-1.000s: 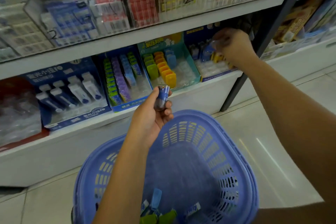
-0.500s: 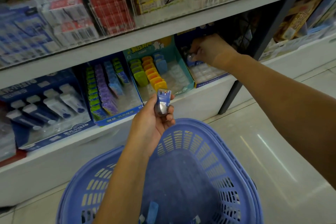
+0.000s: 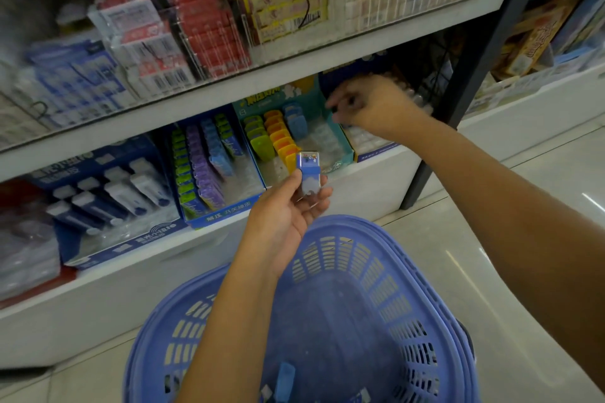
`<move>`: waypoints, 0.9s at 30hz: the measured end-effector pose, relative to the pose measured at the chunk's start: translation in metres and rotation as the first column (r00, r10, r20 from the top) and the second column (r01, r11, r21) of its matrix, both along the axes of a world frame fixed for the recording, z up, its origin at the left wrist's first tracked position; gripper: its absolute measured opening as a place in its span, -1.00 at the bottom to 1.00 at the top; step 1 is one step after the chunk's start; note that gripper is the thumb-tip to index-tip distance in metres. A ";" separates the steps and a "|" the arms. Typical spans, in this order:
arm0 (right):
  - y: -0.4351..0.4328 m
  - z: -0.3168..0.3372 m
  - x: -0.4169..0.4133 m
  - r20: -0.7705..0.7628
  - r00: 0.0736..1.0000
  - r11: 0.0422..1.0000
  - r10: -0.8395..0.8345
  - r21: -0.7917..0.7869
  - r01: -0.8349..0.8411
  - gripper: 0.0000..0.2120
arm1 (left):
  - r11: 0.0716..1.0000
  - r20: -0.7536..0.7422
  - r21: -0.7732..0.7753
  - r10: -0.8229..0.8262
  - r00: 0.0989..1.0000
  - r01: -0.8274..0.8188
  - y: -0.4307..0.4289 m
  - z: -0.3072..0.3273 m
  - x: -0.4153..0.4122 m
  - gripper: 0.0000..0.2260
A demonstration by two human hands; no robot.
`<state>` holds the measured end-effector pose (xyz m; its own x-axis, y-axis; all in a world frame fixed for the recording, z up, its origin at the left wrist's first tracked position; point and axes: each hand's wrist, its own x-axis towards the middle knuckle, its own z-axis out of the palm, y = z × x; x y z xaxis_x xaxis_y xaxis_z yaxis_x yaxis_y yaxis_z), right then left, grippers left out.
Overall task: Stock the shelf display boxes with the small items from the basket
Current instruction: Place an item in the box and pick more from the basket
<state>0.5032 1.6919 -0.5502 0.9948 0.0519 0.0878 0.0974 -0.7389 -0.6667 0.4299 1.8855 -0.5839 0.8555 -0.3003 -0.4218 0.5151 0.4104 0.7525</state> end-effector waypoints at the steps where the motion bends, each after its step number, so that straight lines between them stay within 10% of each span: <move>1: 0.006 0.007 -0.012 -0.043 0.992 0.986 0.119 0.124 -0.112 -0.76 | 1.000 0.006 -0.018 0.024 1.000 -0.024 0.001 0.001 0.000 -0.76; 4: 0.023 0.023 -0.044 -0.167 0.906 0.903 0.388 0.265 -0.338 -0.59 | 0.997 0.061 -0.013 0.075 0.995 -0.074 0.003 0.007 0.001 -0.77; 8: 0.040 0.021 -0.062 -0.065 0.941 0.921 0.333 0.236 -0.309 -0.30 | 0.990 0.086 0.010 0.136 0.987 -0.138 -0.002 0.015 0.004 -0.79; 15: 0.038 0.017 -0.055 -0.077 0.997 0.920 0.010 0.392 0.021 -0.72 | 0.975 0.241 -0.070 0.222 0.945 -0.211 -0.030 0.026 0.006 -0.82; 21: 0.010 0.007 -0.037 -0.068 0.997 0.618 -0.039 0.782 0.077 -0.85 | 0.952 0.466 0.228 0.080 0.881 -0.207 -0.059 0.022 0.024 -0.85; 24: -0.017 0.000 -0.023 -0.007 0.981 0.888 -0.196 0.424 0.181 -0.76 | 0.615 0.575 0.754 -0.447 0.685 -0.232 -0.063 0.006 0.030 -0.73; 27: -0.035 -0.008 -0.013 0.130 0.967 0.976 -0.218 0.007 0.219 -0.74 | 0.276 0.383 0.921 -0.761 0.524 -0.273 -0.057 -0.015 0.028 -0.59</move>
<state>0.4903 1.6568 -0.5584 0.9624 -0.1640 0.2164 0.0181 -0.7566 -0.6536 0.4580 1.8280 -0.5989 0.8703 -0.4863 0.0778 -0.4497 -0.7203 0.5281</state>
